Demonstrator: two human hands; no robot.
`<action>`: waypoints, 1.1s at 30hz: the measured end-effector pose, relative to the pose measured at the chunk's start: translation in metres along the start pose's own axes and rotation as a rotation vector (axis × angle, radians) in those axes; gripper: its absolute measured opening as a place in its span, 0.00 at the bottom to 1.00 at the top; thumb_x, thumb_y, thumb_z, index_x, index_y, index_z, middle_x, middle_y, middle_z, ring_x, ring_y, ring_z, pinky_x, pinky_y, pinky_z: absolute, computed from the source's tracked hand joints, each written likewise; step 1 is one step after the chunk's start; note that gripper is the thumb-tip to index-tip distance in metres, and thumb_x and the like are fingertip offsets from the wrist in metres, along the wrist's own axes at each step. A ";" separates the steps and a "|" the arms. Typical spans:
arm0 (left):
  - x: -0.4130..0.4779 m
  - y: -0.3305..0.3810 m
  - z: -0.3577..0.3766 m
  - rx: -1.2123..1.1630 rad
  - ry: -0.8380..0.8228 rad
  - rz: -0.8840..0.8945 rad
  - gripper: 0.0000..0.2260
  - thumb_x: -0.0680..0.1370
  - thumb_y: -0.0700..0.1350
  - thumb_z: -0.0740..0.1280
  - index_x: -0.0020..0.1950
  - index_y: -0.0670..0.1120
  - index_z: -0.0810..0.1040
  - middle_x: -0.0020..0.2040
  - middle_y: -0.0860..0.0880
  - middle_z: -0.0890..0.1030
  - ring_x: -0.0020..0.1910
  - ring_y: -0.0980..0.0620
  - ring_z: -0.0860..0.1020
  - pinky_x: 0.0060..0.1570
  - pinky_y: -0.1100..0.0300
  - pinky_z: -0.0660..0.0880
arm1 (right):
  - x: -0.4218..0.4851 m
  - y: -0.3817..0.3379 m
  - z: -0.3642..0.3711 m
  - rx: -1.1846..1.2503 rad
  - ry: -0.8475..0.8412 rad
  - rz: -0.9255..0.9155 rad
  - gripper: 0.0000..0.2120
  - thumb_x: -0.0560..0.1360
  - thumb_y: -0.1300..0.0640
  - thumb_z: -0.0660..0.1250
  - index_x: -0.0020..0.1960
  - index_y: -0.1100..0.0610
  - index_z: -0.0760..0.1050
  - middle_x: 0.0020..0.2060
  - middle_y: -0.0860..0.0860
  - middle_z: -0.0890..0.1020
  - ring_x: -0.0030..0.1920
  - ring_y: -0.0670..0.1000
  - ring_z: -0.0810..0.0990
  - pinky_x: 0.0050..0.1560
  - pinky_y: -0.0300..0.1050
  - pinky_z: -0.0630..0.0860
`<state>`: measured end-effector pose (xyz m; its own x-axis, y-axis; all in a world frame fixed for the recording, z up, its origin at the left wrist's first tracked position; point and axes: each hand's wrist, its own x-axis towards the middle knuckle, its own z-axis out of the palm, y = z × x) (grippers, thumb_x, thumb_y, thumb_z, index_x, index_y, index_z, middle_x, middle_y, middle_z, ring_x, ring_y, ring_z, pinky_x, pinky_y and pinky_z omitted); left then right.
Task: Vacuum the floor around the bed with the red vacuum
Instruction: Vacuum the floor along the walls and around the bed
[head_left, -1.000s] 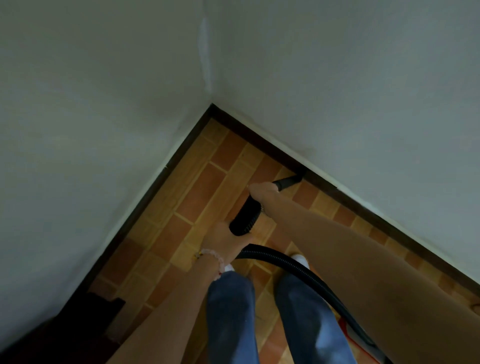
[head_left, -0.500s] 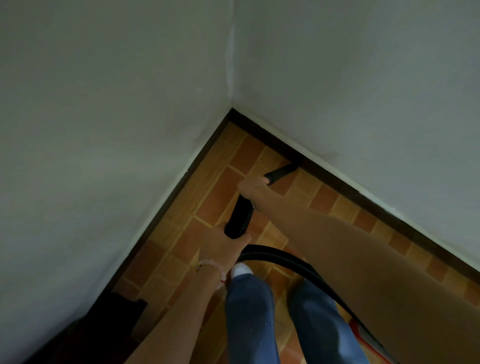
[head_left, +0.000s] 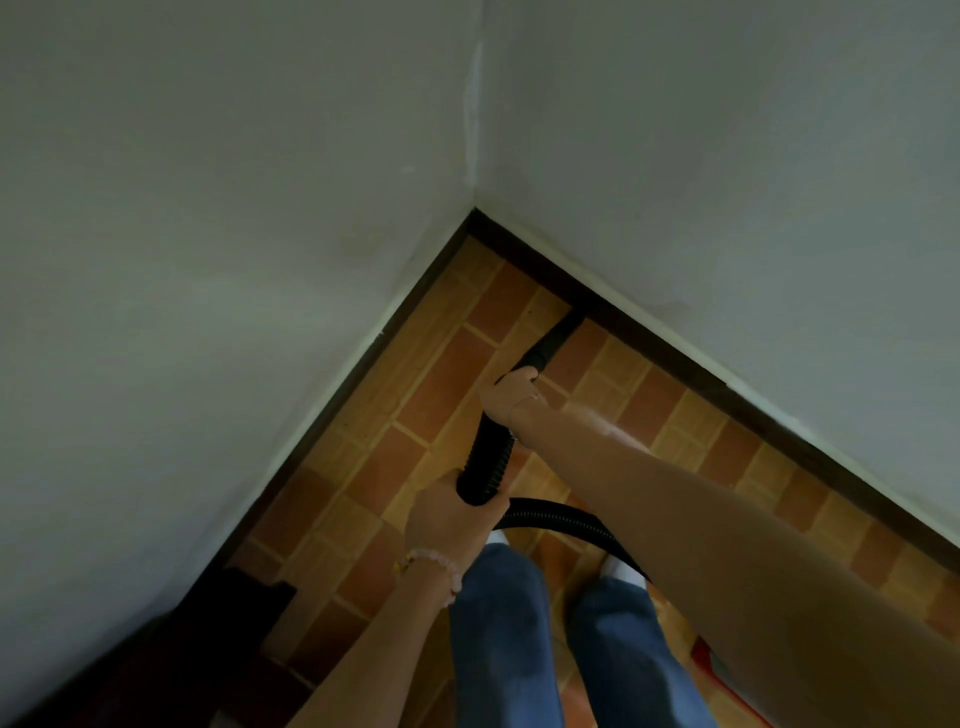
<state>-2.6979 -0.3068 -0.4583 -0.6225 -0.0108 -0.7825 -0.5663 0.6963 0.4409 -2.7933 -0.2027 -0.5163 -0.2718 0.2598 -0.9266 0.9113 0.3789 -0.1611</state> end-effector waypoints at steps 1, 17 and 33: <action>-0.002 -0.001 0.002 -0.001 -0.008 -0.005 0.08 0.71 0.48 0.70 0.36 0.52 0.72 0.32 0.52 0.77 0.32 0.56 0.77 0.35 0.60 0.75 | 0.002 0.002 0.001 0.024 -0.016 0.042 0.33 0.81 0.53 0.54 0.77 0.60 0.39 0.35 0.56 0.52 0.42 0.59 0.72 0.43 0.46 0.71; -0.050 0.003 0.059 0.230 -0.089 -0.012 0.10 0.77 0.52 0.63 0.50 0.45 0.75 0.44 0.47 0.79 0.41 0.50 0.77 0.39 0.58 0.73 | -0.025 0.081 -0.027 0.109 -0.055 -0.131 0.28 0.78 0.57 0.60 0.75 0.56 0.53 0.47 0.54 0.72 0.38 0.51 0.71 0.29 0.42 0.66; -0.147 -0.071 0.115 -0.275 -0.016 -0.093 0.17 0.67 0.59 0.63 0.42 0.46 0.77 0.40 0.45 0.84 0.39 0.44 0.82 0.44 0.51 0.78 | -0.083 0.137 0.029 -0.305 -0.342 -0.308 0.18 0.77 0.56 0.63 0.65 0.61 0.70 0.45 0.56 0.74 0.45 0.55 0.75 0.45 0.48 0.73</action>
<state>-2.5039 -0.2720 -0.4249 -0.5535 -0.0527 -0.8312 -0.7473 0.4720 0.4677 -2.6368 -0.1983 -0.4718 -0.3497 -0.1876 -0.9179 0.6608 0.6451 -0.3836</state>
